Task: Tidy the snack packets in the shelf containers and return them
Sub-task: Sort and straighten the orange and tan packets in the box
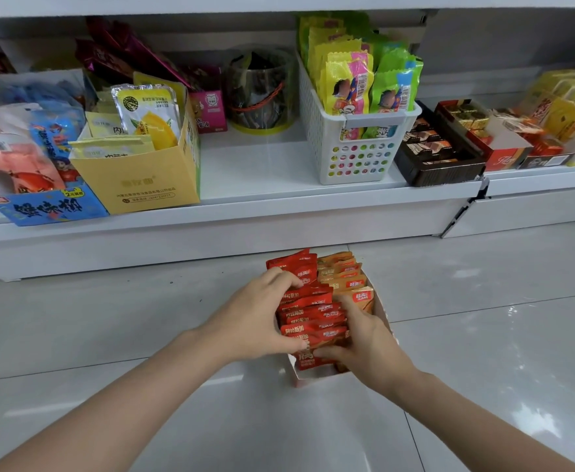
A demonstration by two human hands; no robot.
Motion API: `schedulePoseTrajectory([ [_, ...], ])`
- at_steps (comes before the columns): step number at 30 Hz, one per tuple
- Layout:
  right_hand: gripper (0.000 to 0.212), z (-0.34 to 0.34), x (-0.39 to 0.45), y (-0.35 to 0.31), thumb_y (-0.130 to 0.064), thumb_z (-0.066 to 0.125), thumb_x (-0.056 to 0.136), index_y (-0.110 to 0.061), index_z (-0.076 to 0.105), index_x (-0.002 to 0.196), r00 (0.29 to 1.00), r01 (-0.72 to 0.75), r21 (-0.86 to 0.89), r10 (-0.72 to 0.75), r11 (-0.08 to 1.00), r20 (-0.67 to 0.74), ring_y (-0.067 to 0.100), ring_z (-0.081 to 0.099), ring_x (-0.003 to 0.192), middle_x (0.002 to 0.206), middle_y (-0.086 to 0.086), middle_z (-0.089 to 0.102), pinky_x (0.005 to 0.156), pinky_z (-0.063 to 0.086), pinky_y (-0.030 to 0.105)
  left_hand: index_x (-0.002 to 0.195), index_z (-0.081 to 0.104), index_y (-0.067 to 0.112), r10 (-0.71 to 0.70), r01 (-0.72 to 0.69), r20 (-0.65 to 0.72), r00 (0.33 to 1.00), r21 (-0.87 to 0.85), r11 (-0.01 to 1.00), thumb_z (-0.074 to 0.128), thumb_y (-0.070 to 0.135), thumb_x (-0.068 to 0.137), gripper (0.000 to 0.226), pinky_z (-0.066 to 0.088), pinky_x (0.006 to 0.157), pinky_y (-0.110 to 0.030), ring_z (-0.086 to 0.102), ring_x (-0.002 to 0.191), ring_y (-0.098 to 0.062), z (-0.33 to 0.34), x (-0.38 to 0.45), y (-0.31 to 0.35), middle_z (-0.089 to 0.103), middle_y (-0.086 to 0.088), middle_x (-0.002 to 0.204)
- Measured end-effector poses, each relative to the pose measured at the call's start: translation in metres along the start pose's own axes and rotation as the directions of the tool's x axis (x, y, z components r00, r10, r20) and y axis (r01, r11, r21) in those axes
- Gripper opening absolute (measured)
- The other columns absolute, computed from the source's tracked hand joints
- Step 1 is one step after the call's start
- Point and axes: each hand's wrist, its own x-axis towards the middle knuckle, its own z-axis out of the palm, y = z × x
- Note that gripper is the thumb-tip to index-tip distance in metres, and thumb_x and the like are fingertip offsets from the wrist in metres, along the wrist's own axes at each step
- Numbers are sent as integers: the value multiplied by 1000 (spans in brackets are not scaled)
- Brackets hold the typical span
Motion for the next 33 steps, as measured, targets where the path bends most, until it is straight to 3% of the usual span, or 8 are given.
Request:
schedulePoseTrajectory([
  [5, 78, 3, -2, 6, -47, 83, 73, -27, 44, 138, 997, -62, -92, 66, 994, 48, -5, 50, 115, 117, -20, 62, 78, 26, -12, 147, 40, 23, 157, -156, 23, 987, 313, 937, 67, 64, 78, 84, 37, 108, -25, 38, 128, -8, 8, 1, -3, 47, 10, 135],
  [11, 63, -9, 3, 4, -35, 91, 67, -32, 61, 122, 990, -131, -45, 133, 990, 52, -14, 57, 84, 92, -33, 55, 74, 41, -2, 148, 39, 20, 111, -114, 29, 993, 275, 955, 63, 68, 81, 86, 47, 97, -26, 32, 114, -6, 10, -2, -8, 29, 9, 121],
  [15, 48, -2, 5, 6, -16, 78, 84, -23, 60, 128, 975, -190, -60, 196, 980, 102, 11, 64, 113, 120, -9, 67, 94, 47, 16, 155, 28, 17, 64, -89, 92, 994, 294, 952, 51, 69, 88, 88, 45, 103, -28, 28, 118, -6, 9, 1, -10, 23, 8, 122],
  [18, 47, -5, 9, 1, -15, 79, 83, -24, 62, 126, 960, -242, 5, 239, 970, 148, 12, 66, 111, 120, -8, 69, 96, 51, 22, 159, 14, 17, 46, -75, 100, 994, 316, 946, 46, 59, 96, 82, 41, 109, -27, 25, 130, -7, 12, 0, -11, 20, 8, 137],
  [24, 36, -8, 1, -7, -37, 77, 84, -33, 65, 118, 981, -178, 90, 170, 980, 97, 1, 69, 96, 102, -21, 68, 76, 52, 7, 155, 33, 21, 152, -137, -31, 988, 294, 946, 43, 35, 104, 54, 33, 117, -31, 20, 145, -13, 24, -16, -25, 20, 2, 160],
  [28, 28, 8, 14, -13, -37, 70, 91, -22, 70, 115, 981, -195, 76, 195, 978, 5, -1, 62, 87, 105, -12, 71, 65, 42, -2, 152, 39, 21, 117, -109, -32, 993, 196, 975, 46, 24, 104, 48, 33, 118, -32, 23, 146, -12, 14, 2, -31, 23, 4, 161],
  [31, 34, 14, 21, -15, -39, 69, 91, -18, 68, 117, 976, -217, 66, 218, 974, -10, -4, 55, 79, 110, -7, 71, 59, 41, -2, 145, 49, 26, 34, -40, -177, 984, -31, 999, 56, 24, 100, 45, 32, 110, -13, 32, 139, -6, 10, 6, -34, 30, 10, 154],
  [33, 36, 17, 21, -13, -40, 70, 90, -20, 66, 119, 973, -230, 70, 232, 971, -10, -3, 56, 81, 113, -6, 71, 58, 42, 0, 145, 46, 29, -171, 97, -293, 941, -251, 963, 61, 32, 96, 52, 31, 99, -3, 37, 134, -5, 16, 0, -35, 32, 12, 147],
])
